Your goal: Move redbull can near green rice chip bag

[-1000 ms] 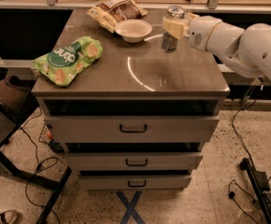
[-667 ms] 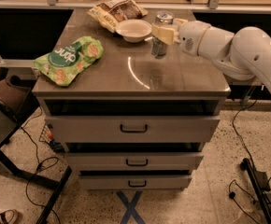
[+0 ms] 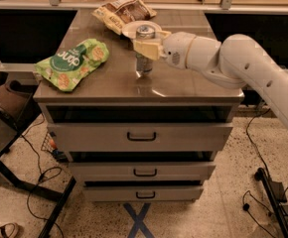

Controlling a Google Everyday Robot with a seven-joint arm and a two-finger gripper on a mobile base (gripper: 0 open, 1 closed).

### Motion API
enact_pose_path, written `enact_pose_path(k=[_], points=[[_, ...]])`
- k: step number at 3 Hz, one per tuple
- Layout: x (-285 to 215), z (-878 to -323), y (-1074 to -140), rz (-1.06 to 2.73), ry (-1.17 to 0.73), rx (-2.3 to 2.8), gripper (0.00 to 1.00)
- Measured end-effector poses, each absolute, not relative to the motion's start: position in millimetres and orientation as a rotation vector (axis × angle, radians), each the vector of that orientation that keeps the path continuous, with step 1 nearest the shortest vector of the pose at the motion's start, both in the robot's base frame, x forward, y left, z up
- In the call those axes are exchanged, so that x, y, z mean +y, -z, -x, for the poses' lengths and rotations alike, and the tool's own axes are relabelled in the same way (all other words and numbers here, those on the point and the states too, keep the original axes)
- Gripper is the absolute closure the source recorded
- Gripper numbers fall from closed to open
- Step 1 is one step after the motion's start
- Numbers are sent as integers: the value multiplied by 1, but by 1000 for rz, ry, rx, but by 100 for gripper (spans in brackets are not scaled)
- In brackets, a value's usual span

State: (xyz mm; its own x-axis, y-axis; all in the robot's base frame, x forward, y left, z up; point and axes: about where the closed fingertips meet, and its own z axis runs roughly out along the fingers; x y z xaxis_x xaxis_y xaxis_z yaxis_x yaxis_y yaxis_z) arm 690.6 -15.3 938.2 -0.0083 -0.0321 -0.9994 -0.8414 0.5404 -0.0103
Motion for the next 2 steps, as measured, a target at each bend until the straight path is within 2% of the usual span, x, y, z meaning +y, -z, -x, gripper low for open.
enact_pose_path(k=[2], points=[[43,-667,-924,898,-855,1396,97]])
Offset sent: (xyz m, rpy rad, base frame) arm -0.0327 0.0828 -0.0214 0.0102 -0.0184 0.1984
